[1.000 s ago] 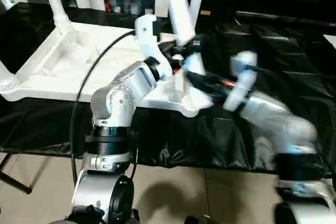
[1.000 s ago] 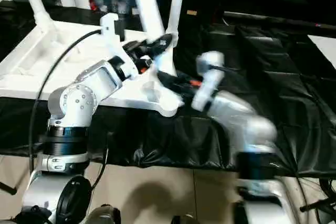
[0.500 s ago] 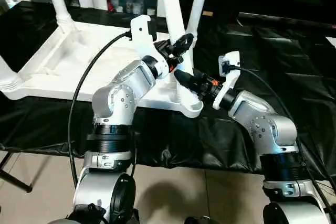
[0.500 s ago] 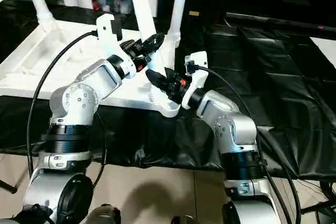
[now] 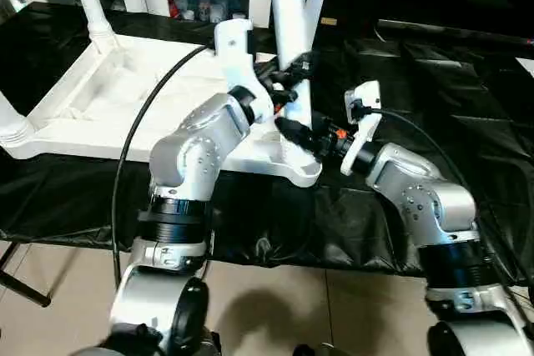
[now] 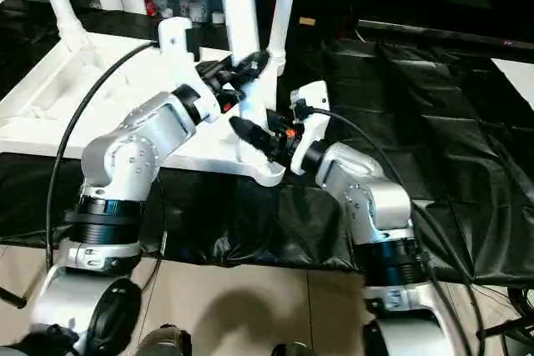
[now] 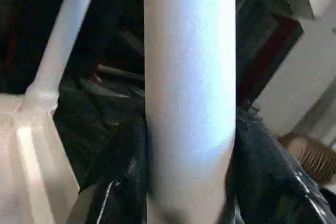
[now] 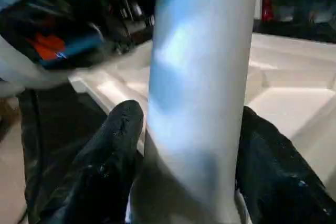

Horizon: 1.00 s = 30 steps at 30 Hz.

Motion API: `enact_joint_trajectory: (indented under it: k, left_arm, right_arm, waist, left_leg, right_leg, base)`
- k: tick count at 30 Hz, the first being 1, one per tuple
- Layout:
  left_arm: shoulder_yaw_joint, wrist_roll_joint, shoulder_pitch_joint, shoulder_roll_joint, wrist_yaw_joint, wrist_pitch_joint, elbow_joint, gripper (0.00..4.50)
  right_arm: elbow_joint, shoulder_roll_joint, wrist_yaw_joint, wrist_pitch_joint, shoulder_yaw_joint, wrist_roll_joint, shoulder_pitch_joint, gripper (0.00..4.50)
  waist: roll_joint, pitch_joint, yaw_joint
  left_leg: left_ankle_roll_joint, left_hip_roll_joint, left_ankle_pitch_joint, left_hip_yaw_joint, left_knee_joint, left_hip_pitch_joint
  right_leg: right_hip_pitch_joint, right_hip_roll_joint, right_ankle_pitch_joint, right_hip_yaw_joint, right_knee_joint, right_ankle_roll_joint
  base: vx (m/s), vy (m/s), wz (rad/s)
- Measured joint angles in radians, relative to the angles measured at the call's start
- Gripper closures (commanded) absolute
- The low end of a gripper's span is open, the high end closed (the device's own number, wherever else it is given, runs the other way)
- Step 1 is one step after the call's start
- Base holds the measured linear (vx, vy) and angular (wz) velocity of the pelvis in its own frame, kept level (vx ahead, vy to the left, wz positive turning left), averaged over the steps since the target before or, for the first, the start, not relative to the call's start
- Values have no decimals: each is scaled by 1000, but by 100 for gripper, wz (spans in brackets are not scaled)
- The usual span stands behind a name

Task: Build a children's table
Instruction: Pick table leg

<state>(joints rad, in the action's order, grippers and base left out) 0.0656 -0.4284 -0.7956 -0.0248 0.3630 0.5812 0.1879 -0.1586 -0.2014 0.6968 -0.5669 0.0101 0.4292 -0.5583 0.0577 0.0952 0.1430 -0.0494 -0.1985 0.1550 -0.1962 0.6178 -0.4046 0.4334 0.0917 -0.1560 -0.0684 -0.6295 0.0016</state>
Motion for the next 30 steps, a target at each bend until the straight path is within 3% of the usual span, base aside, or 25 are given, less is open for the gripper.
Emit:
enact_joint_trajectory:
  k: [7, 13, 30]
  left_arm:
    - [-49, 24, 2, 24, 51, -29, -11, 260]
    - [-87, 35, 22, 48, 97, -44, -19, 260]
    - [-128, 35, 41, 59, 159, -44, -51, 260]
  right_arm:
    - [-2, -72, 55, -102, 20, 2, -51, 125]
    - [-5, -120, 99, -136, 24, 10, -78, 125]
    - [-57, -134, 155, -219, 41, 31, -104, 125]
  waist:
    - [0, 0, 1]
    - [1, -1, 0]
    - [4, -3, 0]
  left_leg:
    - [0, 0, 0, 0, 0, 0]
    - [0, 0, 0, 0, 0, 0]
    - [0, 0, 0, 0, 0, 1]
  right_leg:
    - [0, 0, 0, 0, 0, 0]
    - [0, 0, 0, 0, 0, 0]
    - [0, 0, 4, 0, -1, -6]
  base:
    - [0, 0, 0]
    - [0, 0, 0]
    - [0, 0, 0]
